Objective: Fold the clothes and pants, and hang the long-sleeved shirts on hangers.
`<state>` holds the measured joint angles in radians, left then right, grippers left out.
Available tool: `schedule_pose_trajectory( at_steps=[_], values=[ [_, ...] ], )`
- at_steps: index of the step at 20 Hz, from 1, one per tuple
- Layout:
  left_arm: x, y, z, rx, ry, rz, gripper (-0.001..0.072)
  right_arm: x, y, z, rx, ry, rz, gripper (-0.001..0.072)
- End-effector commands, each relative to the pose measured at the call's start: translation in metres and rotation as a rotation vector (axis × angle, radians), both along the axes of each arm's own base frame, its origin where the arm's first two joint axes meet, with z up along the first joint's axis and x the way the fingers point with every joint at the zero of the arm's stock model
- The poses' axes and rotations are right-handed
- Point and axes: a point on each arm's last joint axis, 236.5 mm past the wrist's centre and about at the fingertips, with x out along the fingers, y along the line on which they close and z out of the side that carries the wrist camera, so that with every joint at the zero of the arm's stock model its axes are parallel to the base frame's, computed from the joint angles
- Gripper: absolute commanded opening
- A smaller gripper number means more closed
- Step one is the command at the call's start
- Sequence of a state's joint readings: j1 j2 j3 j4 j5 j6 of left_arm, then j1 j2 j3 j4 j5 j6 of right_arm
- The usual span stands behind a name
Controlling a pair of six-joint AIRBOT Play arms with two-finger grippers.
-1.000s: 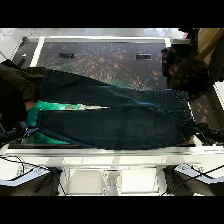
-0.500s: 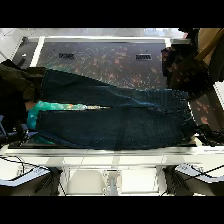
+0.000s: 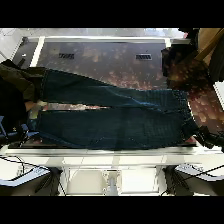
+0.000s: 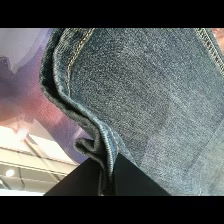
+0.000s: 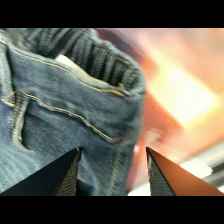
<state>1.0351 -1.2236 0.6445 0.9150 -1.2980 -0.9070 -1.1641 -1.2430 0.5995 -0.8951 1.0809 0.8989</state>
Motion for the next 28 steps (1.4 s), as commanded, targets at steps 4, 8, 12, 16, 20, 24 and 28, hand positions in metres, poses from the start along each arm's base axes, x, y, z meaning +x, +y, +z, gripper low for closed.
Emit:
schedule_pose_trajectory(
  at_steps=[4,8,12,16,20,24,28],
  values=[
    [0.000,0.000,0.000,0.003,-0.001,-0.002,0.0021,0.024,0.019,-0.007,0.103,-0.088,0.022,0.0456],
    [0.004,0.006,0.009,0.011,-0.010,0.000,0.0020,0.046,0.026,0.026,0.116,-0.202,0.101,0.0046],
    [0.011,0.035,0.061,0.126,-0.027,-0.002,0.0020,0.034,0.018,0.094,0.025,-0.173,0.253,0.0046],
    [0.019,0.048,0.127,0.250,-0.096,0.044,0.0020,-0.007,0.018,0.152,-0.124,-0.024,0.347,0.0046],
    [0.025,0.057,0.170,0.364,-0.168,0.055,0.0018,-0.013,0.005,0.198,-0.252,-0.001,0.263,0.0044],
    [0.081,0.073,0.195,0.460,-0.269,0.103,0.0016,0.024,0.001,0.206,-0.268,-0.060,0.183,0.0043],
    [0.192,0.040,0.162,0.547,-0.264,-0.066,0.0016,0.095,0.005,0.175,-0.220,-0.077,0.129,0.0042]
  ],
)
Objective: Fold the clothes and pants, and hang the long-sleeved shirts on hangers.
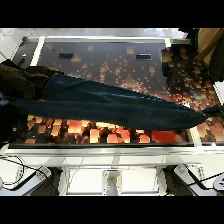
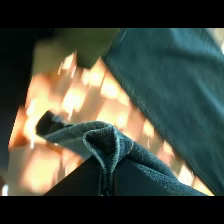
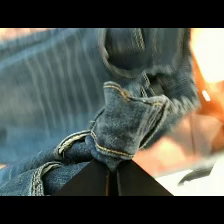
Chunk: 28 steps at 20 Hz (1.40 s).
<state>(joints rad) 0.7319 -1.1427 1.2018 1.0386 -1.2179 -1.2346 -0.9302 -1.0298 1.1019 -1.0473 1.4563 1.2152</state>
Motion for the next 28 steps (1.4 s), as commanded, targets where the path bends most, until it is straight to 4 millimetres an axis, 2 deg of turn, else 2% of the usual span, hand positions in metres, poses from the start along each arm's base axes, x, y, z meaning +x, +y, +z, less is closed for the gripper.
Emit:
schedule_pose_trajectory(
  at_steps=[1,5,7,10,12,13,14,15,16,18,21,23,24,25,26,28],
  values=[
    [0.090,-0.024,-0.029,0.105,0.041,-0.057,0.0017,0.057,-0.002,-0.027,0.055,-0.007,-0.114,0.0043],
    [0.174,-0.051,-0.083,0.112,0.122,-0.075,0.0018,0.088,-0.011,-0.082,0.132,0.057,-0.198,0.0044],
    [0.205,-0.065,-0.105,0.091,0.129,-0.082,0.0017,0.097,-0.021,-0.099,0.135,0.059,-0.246,0.0044],
    [0.237,-0.067,-0.123,0.050,0.111,-0.022,0.0018,0.108,-0.039,-0.107,0.103,0.024,-0.300,0.0044],
    [0.246,-0.068,-0.133,0.013,0.105,0.010,0.0021,0.114,-0.049,-0.106,0.074,-0.009,-0.324,0.0045],
    [0.249,-0.072,-0.134,-0.009,0.096,0.012,0.0042,0.116,-0.053,-0.104,0.064,-0.023,-0.332,0.0140],
    [0.253,-0.076,-0.132,-0.021,0.079,0.001,0.0119,0.117,-0.054,-0.104,0.060,-0.027,-0.335,0.0431],
    [0.258,-0.080,-0.125,-0.021,0.045,-0.028,0.0461,0.117,-0.054,-0.103,0.060,-0.027,-0.334,0.0540],
    [0.266,-0.085,-0.114,-0.046,-0.005,-0.031,0.0654,0.117,-0.053,-0.102,0.062,-0.025,-0.329,0.0540],
    [0.281,-0.093,-0.077,-0.131,-0.114,-0.005,0.0652,0.112,-0.053,-0.095,0.037,0.007,-0.282,0.0540],
    [0.293,-0.115,0.008,-0.192,-0.319,-0.078,0.0652,0.082,-0.063,-0.080,-0.090,0.132,-0.166,0.0540],
    [0.286,-0.145,0.071,-0.196,-0.467,-0.201,0.0653,0.066,-0.053,-0.077,-0.119,0.184,-0.034,0.0543],
    [0.282,-0.163,0.094,-0.179,-0.521,-0.263,0.0653,0.061,-0.045,-0.081,-0.106,0.205,0.022,0.0550],
    [0.276,-0.183,0.112,-0.152,-0.563,-0.328,0.0653,0.059,-0.040,-0.085,-0.093,0.206,0.066,0.0608],
    [0.270,-0.204,0.122,-0.130,-0.581,-0.383,0.0653,0.060,-0.037,-0.091,-0.065,0.187,0.083,0.0608],
    [0.258,-0.262,0.125,-0.076,-0.595,-0.541,0.0653,0.055,-0.044,-0.106,0.027,0.156,0.032,0.0609]
  ],
)
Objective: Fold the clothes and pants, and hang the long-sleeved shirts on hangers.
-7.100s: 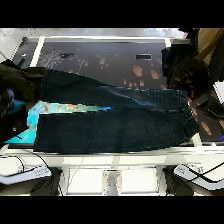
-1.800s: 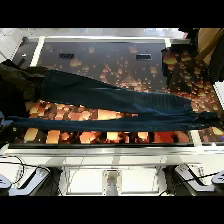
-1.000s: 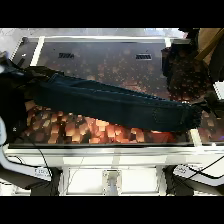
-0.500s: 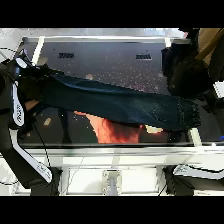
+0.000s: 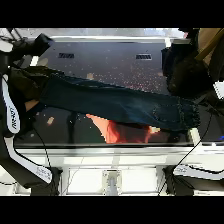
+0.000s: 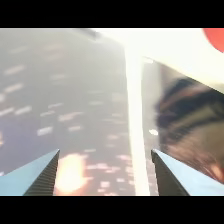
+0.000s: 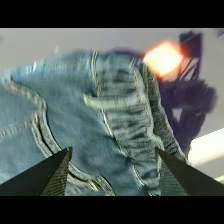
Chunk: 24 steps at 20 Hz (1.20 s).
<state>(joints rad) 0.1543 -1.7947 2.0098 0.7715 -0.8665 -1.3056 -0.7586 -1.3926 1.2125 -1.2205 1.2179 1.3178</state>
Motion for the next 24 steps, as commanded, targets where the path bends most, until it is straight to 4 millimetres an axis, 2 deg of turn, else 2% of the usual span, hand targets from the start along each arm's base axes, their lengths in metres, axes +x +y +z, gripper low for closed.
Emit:
schedule_pose_trajectory(
  at_steps=[1,3,4,7,9,13,16,17,19,20,21,22,23,24],
  values=[
    [-0.022,-0.091,0.027,0.138,-0.129,-0.223,0.0653,-0.009,0.001,-0.017,0.154,-0.056,-0.002,0.0629],
    [-0.025,-0.132,0.008,0.300,-0.139,-0.272,0.0653,-0.003,0.003,-0.020,0.307,-0.183,-0.015,0.0640],
    [-0.027,-0.150,-0.001,0.366,-0.136,-0.286,0.0652,-0.001,0.004,-0.023,0.355,-0.224,-0.004,0.0700],
    [-0.040,-0.195,-0.033,0.465,-0.084,-0.345,0.0653,-0.009,0.005,-0.056,0.386,-0.169,0.035,0.0708],
    [-0.052,-0.216,-0.049,0.472,-0.046,-0.404,0.0652,-0.014,0.008,-0.075,0.418,-0.137,0.039,0.0708],
    [-0.063,-0.226,-0.073,0.483,0.020,-0.457,0.0652,-0.014,0.023,-0.097,0.478,-0.102,0.085,0.0702],
    [-0.068,-0.227,-0.090,0.491,0.069,-0.484,0.0652,-0.004,0.049,-0.096,0.498,-0.103,0.184,0.0690],
    [-0.069,-0.227,-0.095,0.492,0.082,-0.489,0.0652,0.005,0.059,-0.093,0.507,-0.121,0.214,0.0640],
    [-0.069,-0.227,-0.107,0.494,0.107,-0.499,0.0652,0.024,0.076,-0.085,0.521,-0.171,0.250,0.0424],
    [-0.070,-0.229,-0.114,0.489,0.123,-0.507,0.0638,0.031,0.082,-0.080,0.529,-0.191,0.262,0.0247],
    [-0.072,-0.233,-0.119,0.466,0.138,-0.517,0.0562,0.035,0.088,-0.073,0.555,-0.212,0.268,0.0045],
    [-0.074,-0.239,-0.124,0.436,0.152,-0.529,0.0397,0.038,0.095,-0.060,0.598,-0.241,0.279,0.0046],
    [-0.076,-0.249,-0.127,0.383,0.165,-0.544,0.0132,0.039,0.100,-0.045,0.636,-0.269,0.295,0.0046],
    [-0.080,-0.259,-0.129,0.327,0.178,-0.562,0.0025,0.039,0.106,-0.023,0.677,-0.307,0.325,0.0046]
  ],
)
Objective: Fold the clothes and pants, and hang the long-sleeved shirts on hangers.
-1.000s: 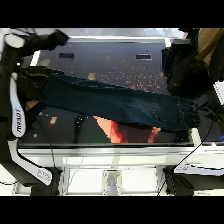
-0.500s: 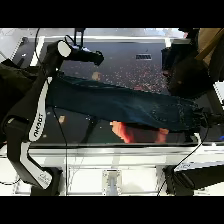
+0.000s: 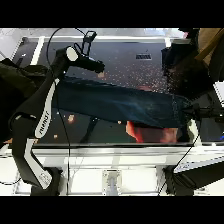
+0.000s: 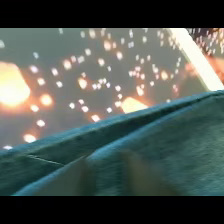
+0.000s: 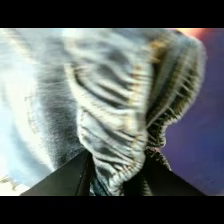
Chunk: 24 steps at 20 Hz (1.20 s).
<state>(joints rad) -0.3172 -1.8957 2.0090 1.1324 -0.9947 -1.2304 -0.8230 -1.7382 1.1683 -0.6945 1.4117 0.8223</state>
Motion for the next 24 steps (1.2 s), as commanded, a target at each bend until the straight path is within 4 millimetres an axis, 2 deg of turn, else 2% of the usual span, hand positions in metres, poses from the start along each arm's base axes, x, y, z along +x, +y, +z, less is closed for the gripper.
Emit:
schedule_pose_trajectory(
  at_steps=[1,4,6,8,11,12,14,17,19,20,22,24],
  values=[
    [-0.012,-0.033,-0.014,-0.146,0.111,-0.031,0.0023,0.009,0.025,0.067,0.147,-0.139,0.068,0.0046],
    [-0.033,-0.075,-0.036,-0.257,0.234,-0.081,0.0022,0.022,0.037,0.156,0.201,-0.260,0.052,0.0045],
    [-0.056,-0.108,-0.058,-0.270,0.302,-0.134,0.0022,0.033,0.055,0.191,0.106,-0.298,0.071,0.0045],
    [-0.082,-0.139,-0.083,-0.241,0.348,-0.193,0.0022,0.047,0.087,0.217,0.032,-0.312,0.108,0.0045],
    [-0.120,-0.176,-0.119,-0.199,0.412,-0.266,0.0022,0.066,0.153,0.258,0.000,-0.372,0.203,0.0045],
    [-0.129,-0.184,-0.130,-0.187,0.429,-0.281,0.0022,0.070,0.174,0.264,-0.017,-0.382,0.235,0.0045],
    [-0.139,-0.191,-0.146,-0.173,0.454,-0.294,0.0022,0.074,0.212,0.262,-0.080,-0.376,0.298,0.0045],
    [-0.144,-0.189,-0.163,-0.150,0.487,-0.292,0.0022,0.076,0.264,0.260,-0.109,-0.399,0.365,0.0045],
    [-0.148,-0.182,-0.164,-0.140,0.517,-0.305,0.0021,0.078,0.297,0.262,-0.108,-0.428,0.388,0.0045],
    [-0.147,-0.174,-0.159,-0.137,0.529,-0.309,0.0022,0.078,0.311,0.258,-0.111,-0.421,0.398,0.0045],
    [-0.135,-0.142,-0.134,-0.142,0.548,-0.303,0.0021,0.078,0.336,0.238,-0.134,-0.369,0.409,0.0045],
    [-0.119,-0.088,-0.093,-0.153,0.564,-0.285,0.0021,0.086,0.362,0.211,-0.162,-0.319,0.393,0.0045]
  ],
)
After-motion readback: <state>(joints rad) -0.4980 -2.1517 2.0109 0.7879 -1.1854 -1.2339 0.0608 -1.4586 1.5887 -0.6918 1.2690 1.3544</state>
